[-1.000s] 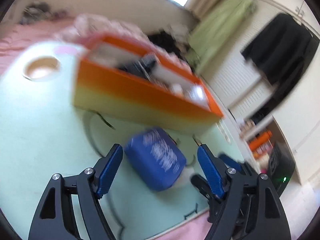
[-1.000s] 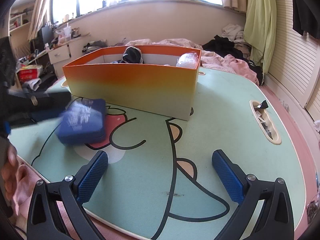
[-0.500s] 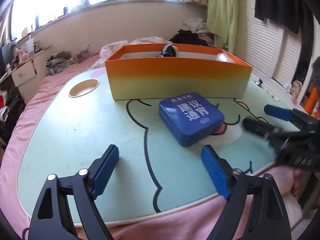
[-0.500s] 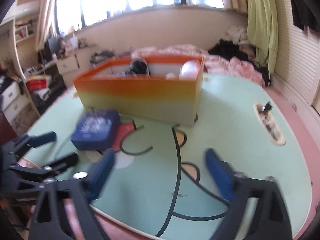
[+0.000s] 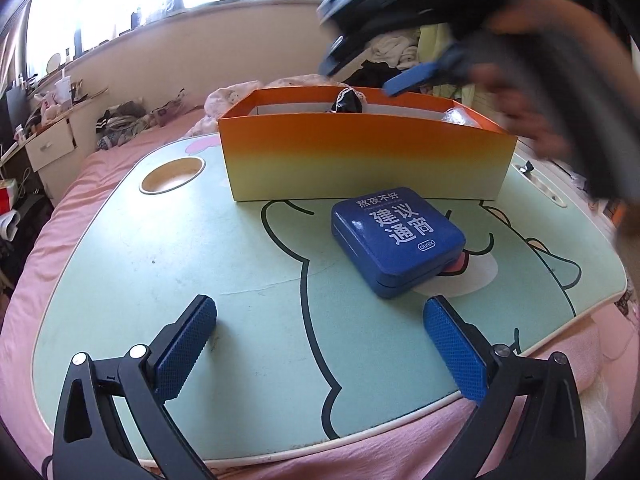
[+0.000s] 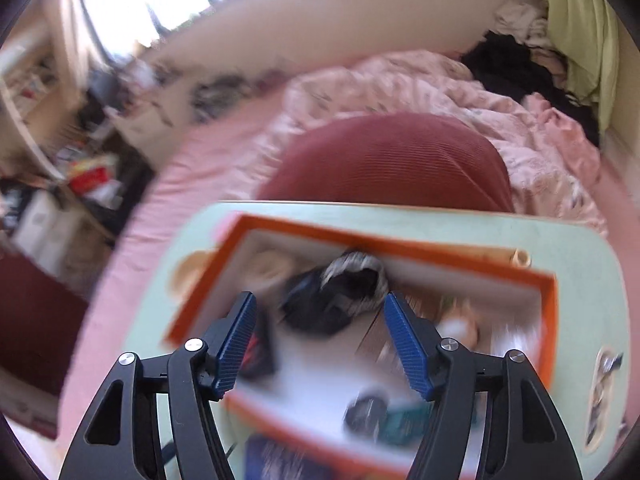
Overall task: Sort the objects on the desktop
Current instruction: 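Grasp the black lace pouch in the box with the right tool, place it on desk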
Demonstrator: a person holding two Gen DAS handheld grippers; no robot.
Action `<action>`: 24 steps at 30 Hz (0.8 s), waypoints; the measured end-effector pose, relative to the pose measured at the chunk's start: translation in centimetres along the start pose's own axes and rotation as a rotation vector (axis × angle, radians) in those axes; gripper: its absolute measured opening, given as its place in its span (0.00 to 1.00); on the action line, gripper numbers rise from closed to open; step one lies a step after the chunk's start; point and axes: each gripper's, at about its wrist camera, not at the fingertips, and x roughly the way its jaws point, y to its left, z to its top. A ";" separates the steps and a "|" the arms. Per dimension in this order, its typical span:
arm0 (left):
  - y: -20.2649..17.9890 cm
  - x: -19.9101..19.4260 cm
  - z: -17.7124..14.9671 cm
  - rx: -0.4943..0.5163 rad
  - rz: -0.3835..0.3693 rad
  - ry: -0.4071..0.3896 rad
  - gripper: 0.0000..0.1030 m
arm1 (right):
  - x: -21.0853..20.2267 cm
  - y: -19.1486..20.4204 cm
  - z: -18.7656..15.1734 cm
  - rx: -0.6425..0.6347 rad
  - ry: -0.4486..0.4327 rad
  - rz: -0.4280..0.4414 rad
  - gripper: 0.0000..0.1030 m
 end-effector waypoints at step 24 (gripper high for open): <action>-0.1 0.1 -0.1 0.014 -0.021 -0.011 1.00 | -11.9 -4.0 -14.7 -0.021 -0.222 0.184 0.22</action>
